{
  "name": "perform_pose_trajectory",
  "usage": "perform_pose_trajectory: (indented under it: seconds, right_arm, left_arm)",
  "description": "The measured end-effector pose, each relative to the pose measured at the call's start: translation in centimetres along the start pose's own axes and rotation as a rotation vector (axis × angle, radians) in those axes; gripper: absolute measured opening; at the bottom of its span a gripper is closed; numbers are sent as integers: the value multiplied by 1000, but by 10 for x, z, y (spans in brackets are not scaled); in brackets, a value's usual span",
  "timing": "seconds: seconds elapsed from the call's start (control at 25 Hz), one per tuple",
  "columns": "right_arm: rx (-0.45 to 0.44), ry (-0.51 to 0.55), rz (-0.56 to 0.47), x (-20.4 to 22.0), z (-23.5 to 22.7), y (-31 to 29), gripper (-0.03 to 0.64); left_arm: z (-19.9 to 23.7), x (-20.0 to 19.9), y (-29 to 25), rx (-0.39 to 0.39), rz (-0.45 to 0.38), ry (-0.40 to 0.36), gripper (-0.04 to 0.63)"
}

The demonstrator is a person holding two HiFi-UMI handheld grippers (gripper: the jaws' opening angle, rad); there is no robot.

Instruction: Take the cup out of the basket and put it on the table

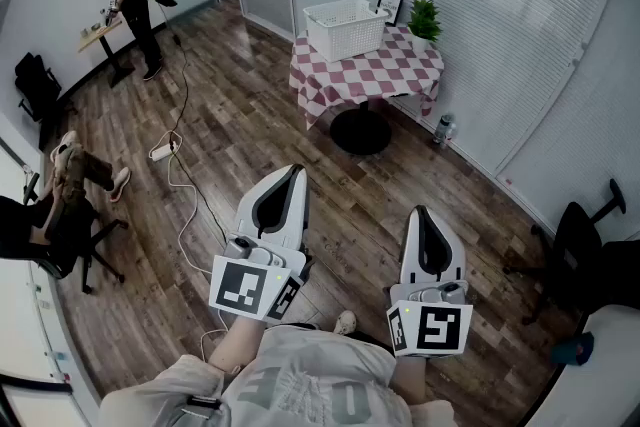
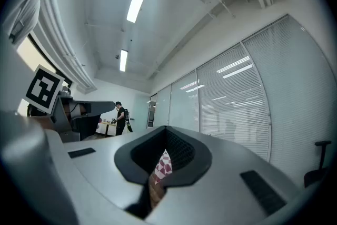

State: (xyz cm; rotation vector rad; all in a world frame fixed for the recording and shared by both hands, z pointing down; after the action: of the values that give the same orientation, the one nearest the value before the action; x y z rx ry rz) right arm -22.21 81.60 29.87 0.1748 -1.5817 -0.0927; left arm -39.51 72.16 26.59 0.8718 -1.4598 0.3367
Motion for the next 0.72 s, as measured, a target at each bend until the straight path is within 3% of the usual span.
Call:
perform_pose_trajectory:
  seconds: [0.32, 0.72]
  right_arm:
    - [-21, 4, 3, 4, -7, -12, 11]
    - [-63, -66, -39, 2, -33, -24, 11]
  left_arm:
    - [2, 7, -8, -21, 4, 1, 6]
    - [-4, 11, -27, -60, 4, -7, 6]
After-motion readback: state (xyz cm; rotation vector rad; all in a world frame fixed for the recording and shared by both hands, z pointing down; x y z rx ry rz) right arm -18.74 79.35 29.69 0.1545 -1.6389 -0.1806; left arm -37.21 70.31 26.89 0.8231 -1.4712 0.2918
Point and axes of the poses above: the fingertips, and each gripper's own axes: y backward along the fingers, z to its left, x out of its underside, the point moved 5 cm from there along y, backward along the fingers, and after that the axes turned 6 degrees about -y, right-handed, at the moved point
